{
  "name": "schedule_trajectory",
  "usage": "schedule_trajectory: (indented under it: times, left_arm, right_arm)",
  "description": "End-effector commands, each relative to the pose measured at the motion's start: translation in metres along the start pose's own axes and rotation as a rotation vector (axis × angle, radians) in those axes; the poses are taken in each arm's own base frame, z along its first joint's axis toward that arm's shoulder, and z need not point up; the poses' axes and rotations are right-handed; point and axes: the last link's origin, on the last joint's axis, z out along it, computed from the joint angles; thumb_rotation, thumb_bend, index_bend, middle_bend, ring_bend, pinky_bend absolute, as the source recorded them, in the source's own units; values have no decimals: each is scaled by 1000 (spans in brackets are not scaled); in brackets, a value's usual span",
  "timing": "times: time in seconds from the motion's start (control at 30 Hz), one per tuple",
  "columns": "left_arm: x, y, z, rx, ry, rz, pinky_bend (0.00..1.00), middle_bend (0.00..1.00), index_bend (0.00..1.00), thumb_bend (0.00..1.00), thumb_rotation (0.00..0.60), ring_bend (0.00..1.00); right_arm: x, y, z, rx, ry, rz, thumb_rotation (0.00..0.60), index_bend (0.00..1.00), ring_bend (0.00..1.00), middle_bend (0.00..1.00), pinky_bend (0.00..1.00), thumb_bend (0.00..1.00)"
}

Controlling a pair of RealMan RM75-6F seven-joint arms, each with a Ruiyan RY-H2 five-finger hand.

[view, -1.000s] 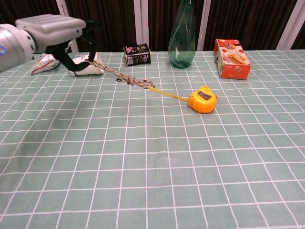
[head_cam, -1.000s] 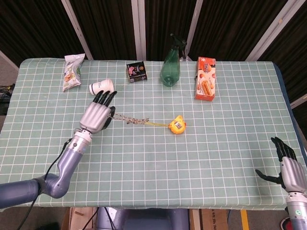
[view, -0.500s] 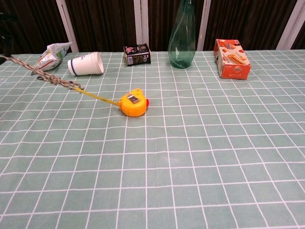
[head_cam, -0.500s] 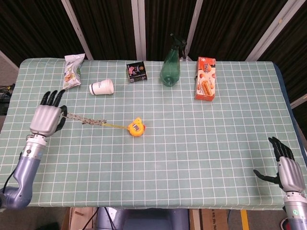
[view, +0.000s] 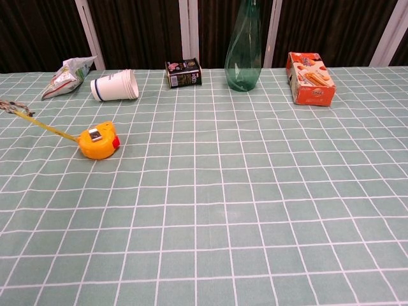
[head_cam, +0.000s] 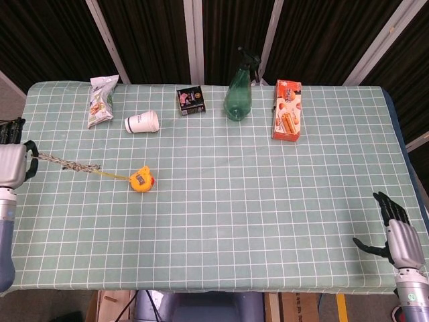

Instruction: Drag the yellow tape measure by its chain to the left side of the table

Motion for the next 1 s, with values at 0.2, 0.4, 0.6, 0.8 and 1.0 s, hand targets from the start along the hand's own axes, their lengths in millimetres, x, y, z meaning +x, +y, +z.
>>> schedule_trajectory:
  times: [0.2,0.4,0.6,0.8,1.0]
  left_arm:
    - [0,-29,10,83,18,43,0,21,575,560,600,0]
    - [0,-40,14,125,31,55,0,21,573,560,600,0]
    - [-1,-51,16,157,41,71,0,18,564,560,600,0]
    - [-2,-49,12,126,20,52,0,1,482,466,600,0]
    - [-5,-37,2,81,-8,16,0,0,288,154,600,0]
  right_arm:
    - [0,0,0,5,3,-5,600,0,0,0,0,184]
    - [0,-1,0,7,3,-6,600,0,0,0,0,184]
    - [-1,-1,0,9,4,-7,600,0,0,0,0,184]
    - [-1,-1,0,10,2,-9,600,0,0,0,0,183]
    - [-1,-1,0,11,0,-11,600,0,0,0,0,184]
